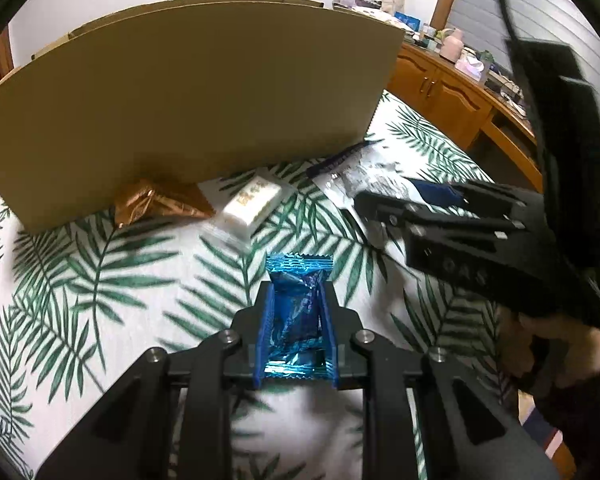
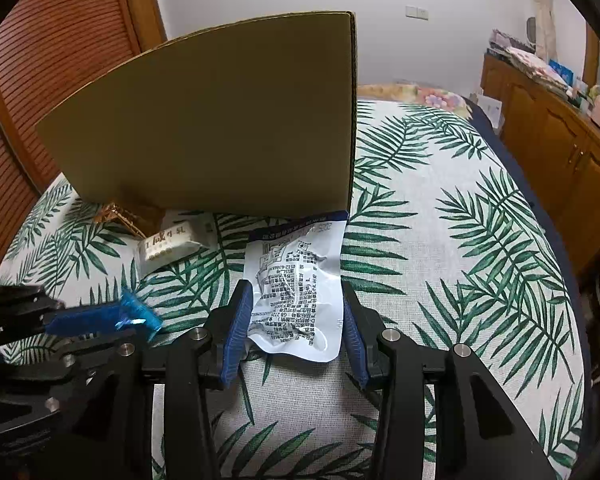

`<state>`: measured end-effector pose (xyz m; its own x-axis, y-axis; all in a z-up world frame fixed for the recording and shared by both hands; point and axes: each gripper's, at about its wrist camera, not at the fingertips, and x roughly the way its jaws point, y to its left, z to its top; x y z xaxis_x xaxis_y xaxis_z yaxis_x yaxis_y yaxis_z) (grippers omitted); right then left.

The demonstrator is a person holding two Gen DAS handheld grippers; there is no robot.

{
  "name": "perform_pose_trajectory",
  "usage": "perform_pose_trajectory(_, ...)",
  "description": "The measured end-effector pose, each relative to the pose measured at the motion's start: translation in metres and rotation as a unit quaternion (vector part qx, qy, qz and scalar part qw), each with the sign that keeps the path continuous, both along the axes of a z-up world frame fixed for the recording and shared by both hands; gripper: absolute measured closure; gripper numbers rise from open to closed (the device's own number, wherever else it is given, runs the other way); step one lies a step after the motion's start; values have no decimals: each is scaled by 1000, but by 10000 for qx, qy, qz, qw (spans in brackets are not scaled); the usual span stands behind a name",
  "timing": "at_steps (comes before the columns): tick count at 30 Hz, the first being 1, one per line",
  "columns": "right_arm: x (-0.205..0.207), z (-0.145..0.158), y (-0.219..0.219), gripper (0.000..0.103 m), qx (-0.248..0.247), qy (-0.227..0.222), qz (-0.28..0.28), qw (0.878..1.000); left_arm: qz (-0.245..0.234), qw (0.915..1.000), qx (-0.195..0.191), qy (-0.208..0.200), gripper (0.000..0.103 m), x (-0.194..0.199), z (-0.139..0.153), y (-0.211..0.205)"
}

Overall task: Organize snacks
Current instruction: 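Close the left tool on the blue foil packet while the right tool grips the white wrapper, then carry both packets over the box and open both tools to drop them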

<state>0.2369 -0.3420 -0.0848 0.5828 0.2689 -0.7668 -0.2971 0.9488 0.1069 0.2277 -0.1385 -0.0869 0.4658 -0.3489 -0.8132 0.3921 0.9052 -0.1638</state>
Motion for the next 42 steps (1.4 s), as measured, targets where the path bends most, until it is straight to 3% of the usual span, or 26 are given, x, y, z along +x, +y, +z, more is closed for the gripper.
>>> perform_pose_trajectory(12, -7, 3, 7, 63, -145, -80, 104, 9998, 210, 9984, -260, -455, 83, -28, 55, 31)
perform_pose_trajectory(20, -24, 28, -5, 88, 58, -201, 201, 9996, 195, 9966, -422, -685, 83, -34, 83, 38)
perform_pose_trajectory(31, -55, 46, -8, 89, 71, -433, 266, 9987, 340, 9932, -557, -964, 83, -47, 100, 47)
perform_pose_trajectory(42, -68, 92, -12, 89, 295, -916, 275, 9950, 484, 9893, -663, -1210, 83, -36, 121, 65)
